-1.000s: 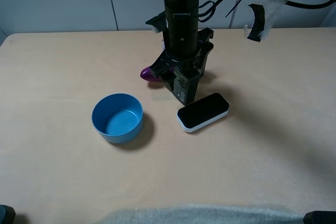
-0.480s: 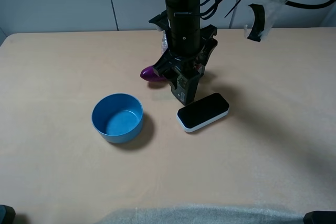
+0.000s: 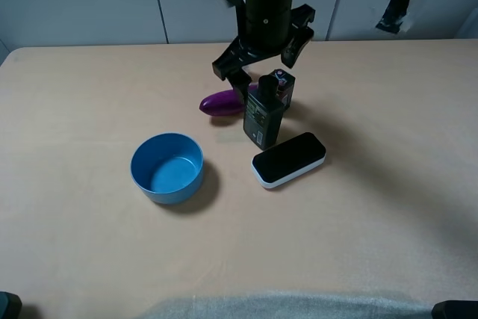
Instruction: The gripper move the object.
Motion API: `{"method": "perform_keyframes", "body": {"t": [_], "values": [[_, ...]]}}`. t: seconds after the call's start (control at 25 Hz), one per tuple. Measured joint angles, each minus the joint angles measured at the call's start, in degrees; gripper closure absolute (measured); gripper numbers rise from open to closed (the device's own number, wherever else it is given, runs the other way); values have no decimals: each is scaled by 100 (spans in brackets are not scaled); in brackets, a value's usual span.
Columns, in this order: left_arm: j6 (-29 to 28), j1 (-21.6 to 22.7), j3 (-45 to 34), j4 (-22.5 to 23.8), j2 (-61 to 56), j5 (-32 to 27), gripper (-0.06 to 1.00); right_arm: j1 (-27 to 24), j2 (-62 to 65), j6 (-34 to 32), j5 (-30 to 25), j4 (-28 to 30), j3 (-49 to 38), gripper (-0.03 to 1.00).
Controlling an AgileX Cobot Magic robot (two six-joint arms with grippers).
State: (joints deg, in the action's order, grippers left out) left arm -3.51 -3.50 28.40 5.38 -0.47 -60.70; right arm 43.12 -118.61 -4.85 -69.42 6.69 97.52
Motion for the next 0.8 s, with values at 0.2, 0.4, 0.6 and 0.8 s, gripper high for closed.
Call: {"method": "perform_keyframes", "body": {"t": [0.2, 0.4, 0.6, 0.8], "values": [[0, 0, 0, 0, 0, 0, 21, 0, 356, -12, -32, 12, 110, 27], [0, 0, 0, 0, 0, 0, 21, -2, 941, -12, -48, 25, 372, 27], [0, 0, 0, 0, 0, 0, 21, -237, 1561, -223, -60, 107, 527, 27], [0, 0, 0, 0, 0, 0, 21, -694, 2108, -444, -65, 490, 537, 27]]}}
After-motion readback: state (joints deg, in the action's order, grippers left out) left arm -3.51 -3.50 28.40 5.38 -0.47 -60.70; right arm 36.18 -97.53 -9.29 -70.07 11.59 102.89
